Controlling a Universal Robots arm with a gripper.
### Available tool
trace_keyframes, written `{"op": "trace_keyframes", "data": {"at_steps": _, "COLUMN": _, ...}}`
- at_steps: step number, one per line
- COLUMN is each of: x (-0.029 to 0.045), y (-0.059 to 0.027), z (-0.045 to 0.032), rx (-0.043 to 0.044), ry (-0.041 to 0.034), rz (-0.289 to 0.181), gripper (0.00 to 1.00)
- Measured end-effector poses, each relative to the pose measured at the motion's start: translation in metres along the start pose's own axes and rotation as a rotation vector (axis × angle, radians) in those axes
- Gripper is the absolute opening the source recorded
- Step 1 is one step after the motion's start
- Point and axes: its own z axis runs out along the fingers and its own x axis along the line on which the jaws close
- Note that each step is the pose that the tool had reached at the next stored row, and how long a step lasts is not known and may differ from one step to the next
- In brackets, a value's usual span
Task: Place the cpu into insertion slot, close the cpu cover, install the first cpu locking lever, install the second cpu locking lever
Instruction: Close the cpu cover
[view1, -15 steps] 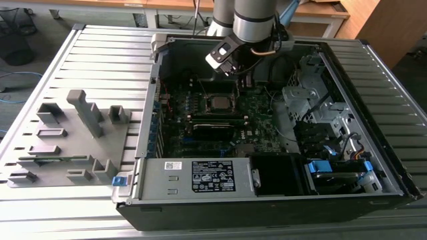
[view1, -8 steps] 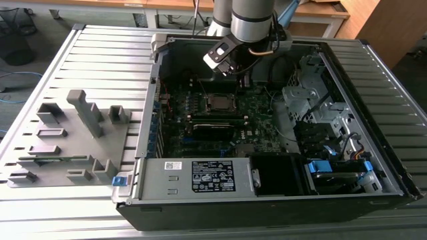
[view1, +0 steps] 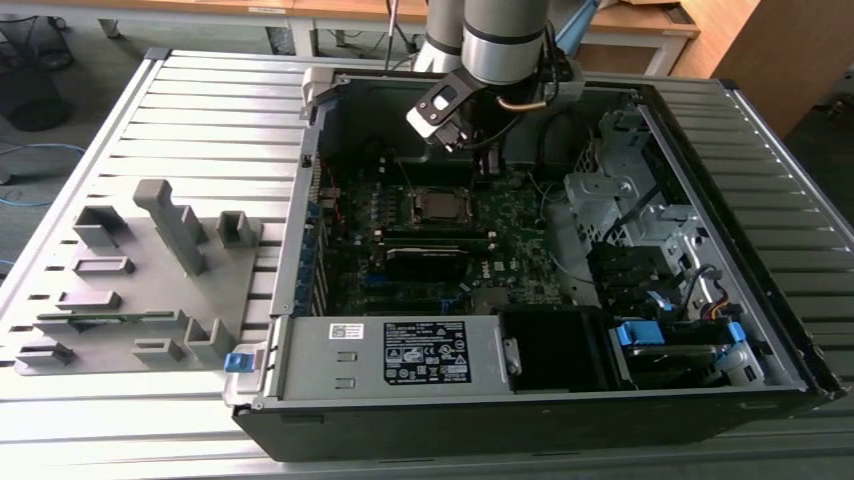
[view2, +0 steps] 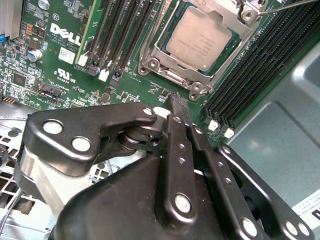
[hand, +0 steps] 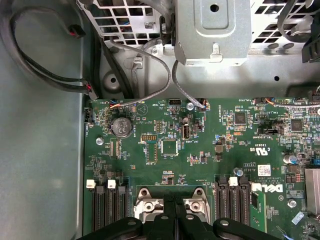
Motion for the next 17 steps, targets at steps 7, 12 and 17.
{"op": "trace_keyframes", "data": {"at_steps": 7, "x": 0.0000, "y": -0.0001, "z": 0.0000, "rx": 0.0117, "ry": -0.0005, "rz": 0.000, "gripper": 0.11}}
{"op": "trace_keyframes", "data": {"at_steps": 12, "x": 0.0000, "y": 0.0000, "z": 0.0000, "rx": 0.0278, "ry": -0.0009, "rz": 0.000, "gripper": 0.11}}
{"op": "trace_keyframes", "data": {"at_steps": 17, "x": 0.0000, "y": 0.0000, "z": 0.0000, "rx": 0.0288, "ry": -0.0009, "rz": 0.000, "gripper": 0.11}}
